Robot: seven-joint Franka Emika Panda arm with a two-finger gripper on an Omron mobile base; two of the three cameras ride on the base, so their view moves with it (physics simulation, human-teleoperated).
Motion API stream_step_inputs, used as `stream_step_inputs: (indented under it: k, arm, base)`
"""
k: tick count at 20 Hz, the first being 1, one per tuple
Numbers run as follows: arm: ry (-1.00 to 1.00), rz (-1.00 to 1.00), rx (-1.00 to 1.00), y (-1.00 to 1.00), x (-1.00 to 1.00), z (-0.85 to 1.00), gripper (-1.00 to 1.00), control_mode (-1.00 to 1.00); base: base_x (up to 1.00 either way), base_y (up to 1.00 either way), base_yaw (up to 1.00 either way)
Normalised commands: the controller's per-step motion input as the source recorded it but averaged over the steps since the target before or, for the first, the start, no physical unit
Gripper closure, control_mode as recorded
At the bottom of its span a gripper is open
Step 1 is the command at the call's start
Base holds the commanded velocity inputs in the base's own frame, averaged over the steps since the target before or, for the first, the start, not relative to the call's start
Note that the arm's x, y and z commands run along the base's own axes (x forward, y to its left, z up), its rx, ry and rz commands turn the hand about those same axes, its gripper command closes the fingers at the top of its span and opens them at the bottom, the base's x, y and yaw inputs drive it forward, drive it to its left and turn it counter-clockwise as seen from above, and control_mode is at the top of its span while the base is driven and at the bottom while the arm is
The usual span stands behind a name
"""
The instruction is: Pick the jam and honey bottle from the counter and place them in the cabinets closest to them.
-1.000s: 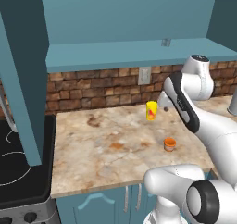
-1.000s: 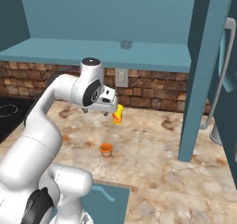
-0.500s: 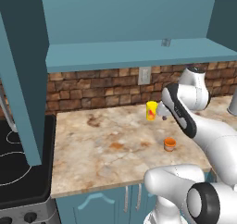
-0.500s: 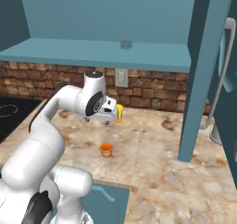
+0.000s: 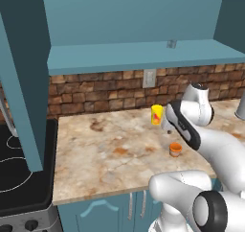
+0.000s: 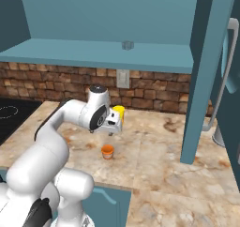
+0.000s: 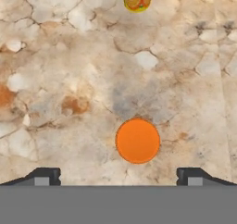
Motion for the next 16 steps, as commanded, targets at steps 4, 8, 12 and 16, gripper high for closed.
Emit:
stream_step_inputs:
  k: [4,8,12,16]
  arm:
    - [0.0,0.0,-0.03,-0.08,0.1,-0.48,-1.0,-1.0]
    - [0.0,0.0,-0.03,-0.12,0.08,-0.45,-1.0,-1.0]
    - [0.0,0.0,-0.02,-0.1,0.09,-0.42,-1.0,-1.0]
    - [0.0,0.0,0.0,-0.07,0.04,-0.41,-1.0,-1.0]
  base:
    - [0.0,0.0,0.0]
    - [0.0,0.0,0.0]
    - [0.0,0.0,0.0]
    - [0.0,0.0,0.0]
